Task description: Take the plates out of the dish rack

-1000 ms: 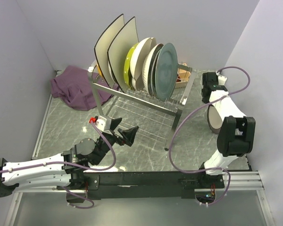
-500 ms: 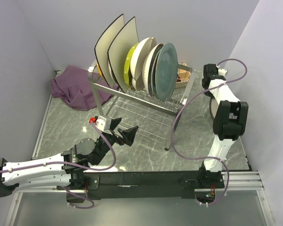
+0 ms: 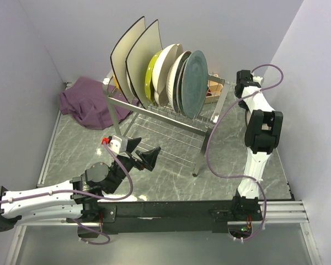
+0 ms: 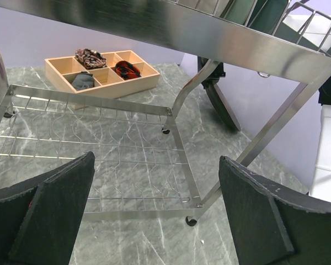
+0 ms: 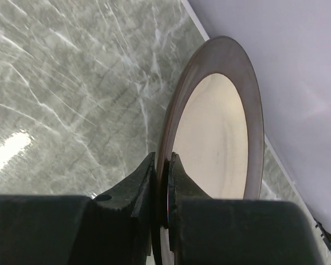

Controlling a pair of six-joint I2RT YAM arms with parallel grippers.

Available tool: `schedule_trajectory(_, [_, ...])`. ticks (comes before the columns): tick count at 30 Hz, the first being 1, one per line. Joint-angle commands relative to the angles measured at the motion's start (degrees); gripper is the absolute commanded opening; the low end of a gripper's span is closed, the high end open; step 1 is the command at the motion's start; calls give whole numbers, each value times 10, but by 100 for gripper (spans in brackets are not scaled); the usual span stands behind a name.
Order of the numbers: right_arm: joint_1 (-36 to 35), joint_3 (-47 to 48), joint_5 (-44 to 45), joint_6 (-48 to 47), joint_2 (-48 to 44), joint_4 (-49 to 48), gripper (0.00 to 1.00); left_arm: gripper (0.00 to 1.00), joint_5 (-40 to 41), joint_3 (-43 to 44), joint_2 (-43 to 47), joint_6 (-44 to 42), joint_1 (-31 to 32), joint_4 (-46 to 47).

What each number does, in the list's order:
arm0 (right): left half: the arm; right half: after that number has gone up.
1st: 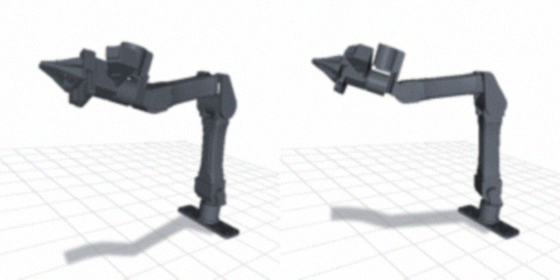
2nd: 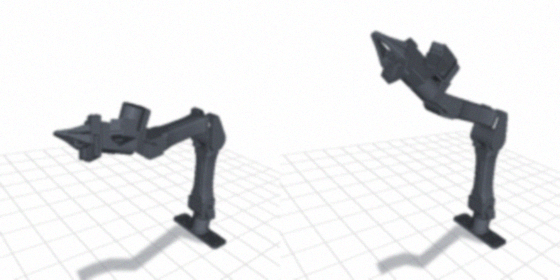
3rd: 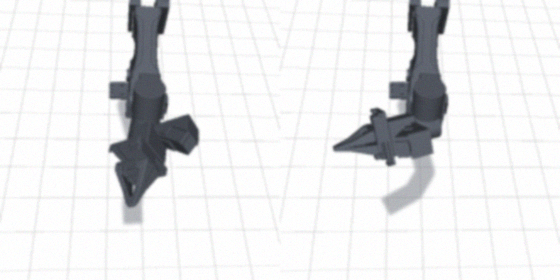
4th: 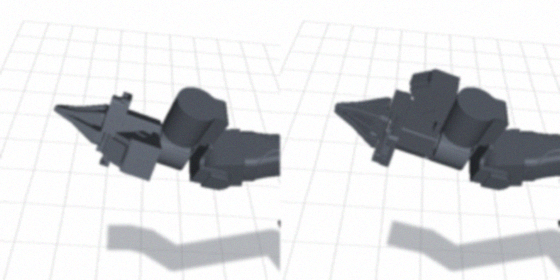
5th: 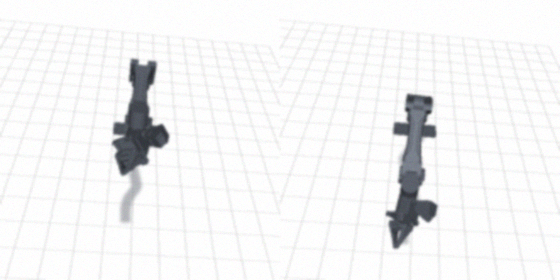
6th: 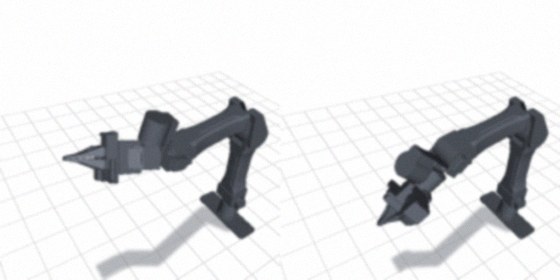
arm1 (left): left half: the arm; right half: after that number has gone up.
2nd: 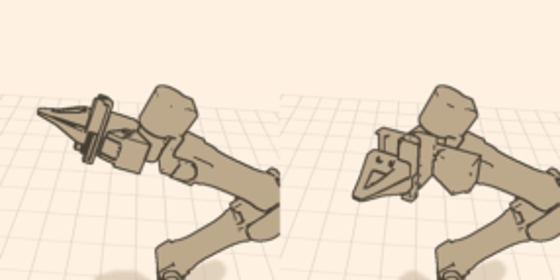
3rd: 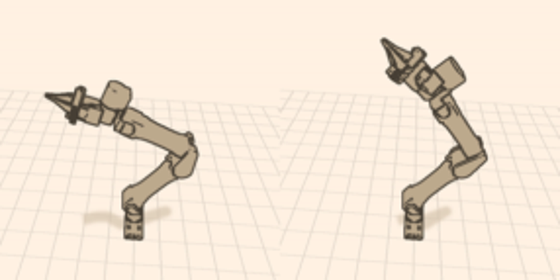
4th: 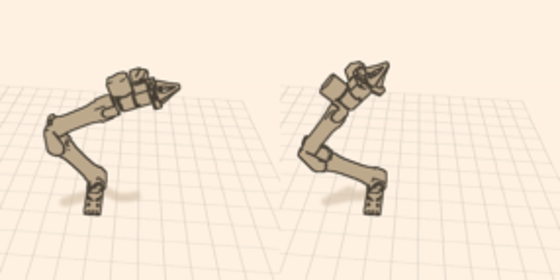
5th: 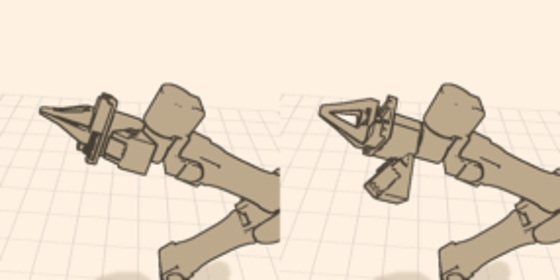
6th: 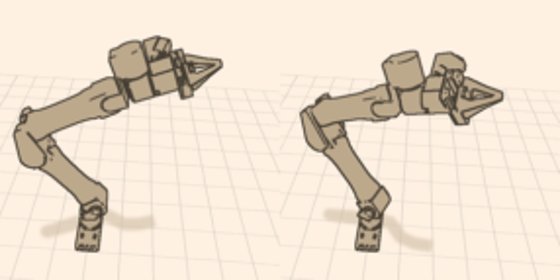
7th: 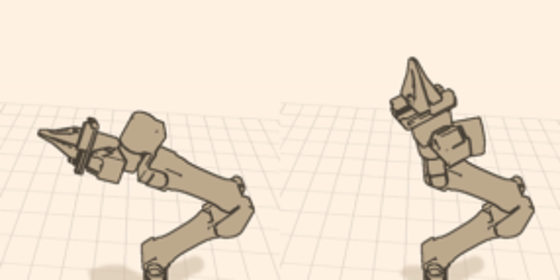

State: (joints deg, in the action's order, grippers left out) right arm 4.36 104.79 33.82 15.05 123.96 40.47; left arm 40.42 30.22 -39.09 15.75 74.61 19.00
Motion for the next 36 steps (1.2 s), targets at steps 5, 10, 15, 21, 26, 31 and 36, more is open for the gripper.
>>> schedule_trajectory(5, [-2, 50, -225, 99, 65, -101, 15, 99, 0, 1, 3, -6, 3, 15])
schedule_trajectory(10, [-2, 52, -236, 93, 67, -115, 22, 99, 3, 3, 2, -8, 3, 14])
schedule_trajectory(15, [-1, 79, -311, 70, 86, -115, 29, 99, 5, 0, 3, -9, 3, 16])
schedule_trajectory(21, [-1, 161, -372, 40, 142, -62, 30, 100, 9, 0, 6, -11, 3, 16])
schedule_trajectory(26, [-1, 168, -379, 31, 149, -58, 32, 99, 6, 1, 4, -11, 3, 16])
schedule_trajectory(31, [-1, 179, -409, 20, 156, -51, 35, 100, 2, 4, 2, -9, 3, 10])
schedule_trajectory(36, [-1, 176, -430, 13, 167, -47, 36, 99, 0, 1, 11, -8, 3, 11])
